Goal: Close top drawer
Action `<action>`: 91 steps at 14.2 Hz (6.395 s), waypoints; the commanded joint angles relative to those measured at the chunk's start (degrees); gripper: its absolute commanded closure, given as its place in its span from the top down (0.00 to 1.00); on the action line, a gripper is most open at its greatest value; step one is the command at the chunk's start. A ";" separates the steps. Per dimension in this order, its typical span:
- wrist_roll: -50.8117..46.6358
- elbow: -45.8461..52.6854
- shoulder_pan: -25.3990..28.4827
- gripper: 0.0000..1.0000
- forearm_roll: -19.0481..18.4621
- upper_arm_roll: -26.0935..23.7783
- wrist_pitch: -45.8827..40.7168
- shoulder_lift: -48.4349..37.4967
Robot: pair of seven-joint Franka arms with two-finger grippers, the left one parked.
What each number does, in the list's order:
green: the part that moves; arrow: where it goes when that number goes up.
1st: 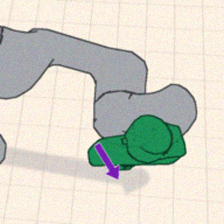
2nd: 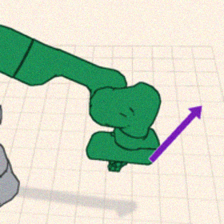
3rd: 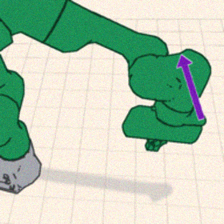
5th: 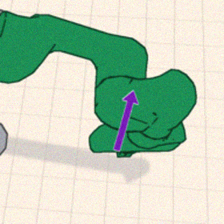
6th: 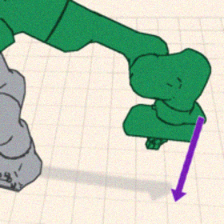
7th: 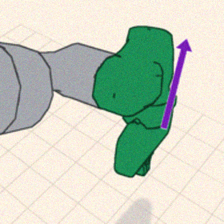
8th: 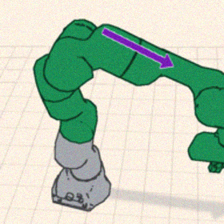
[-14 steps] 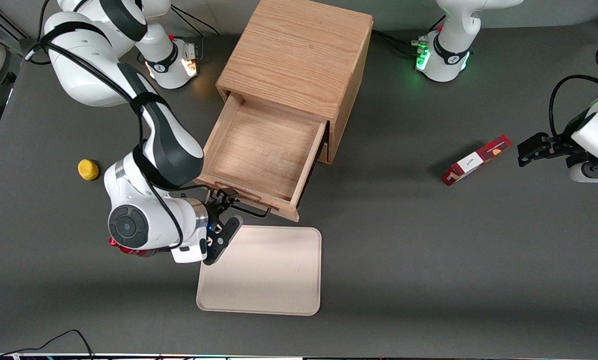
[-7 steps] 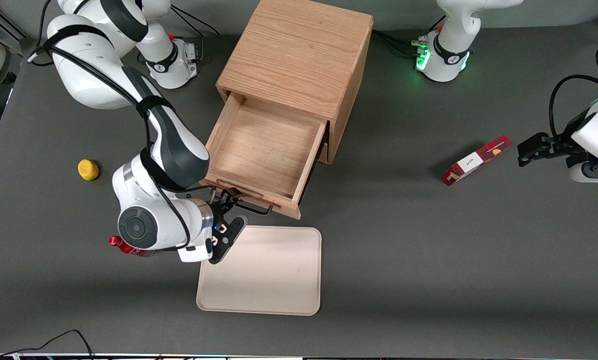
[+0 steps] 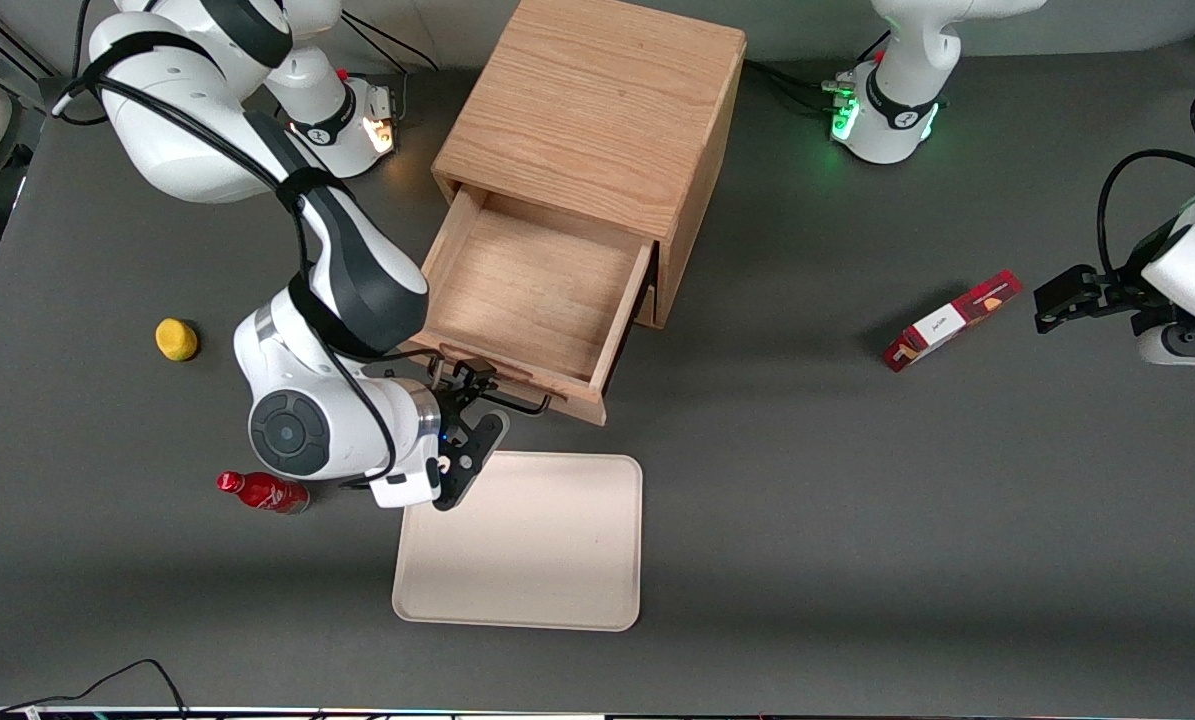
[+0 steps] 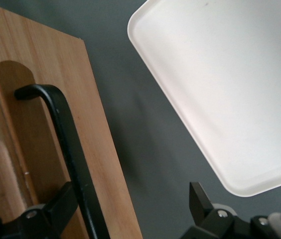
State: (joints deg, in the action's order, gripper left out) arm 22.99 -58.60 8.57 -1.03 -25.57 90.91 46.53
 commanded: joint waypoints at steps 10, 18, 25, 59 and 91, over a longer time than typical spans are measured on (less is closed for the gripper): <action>-2.34 -20.41 -2.06 1.00 3.05 -1.50 6.12 -13.57; -2.34 -27.96 -1.98 1.00 6.31 -1.59 9.28 -18.84; -2.43 -33.50 -1.89 1.00 9.64 -1.59 11.04 -22.71; -14.29 -47.92 -1.71 1.00 14.13 -10.03 20.19 -31.50; -41.36 -38.06 -3.56 1.00 -0.02 25.64 -8.91 -57.34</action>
State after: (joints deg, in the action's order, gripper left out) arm -16.03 -93.56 4.67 -0.15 -2.42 80.86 -9.38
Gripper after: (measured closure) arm 0.000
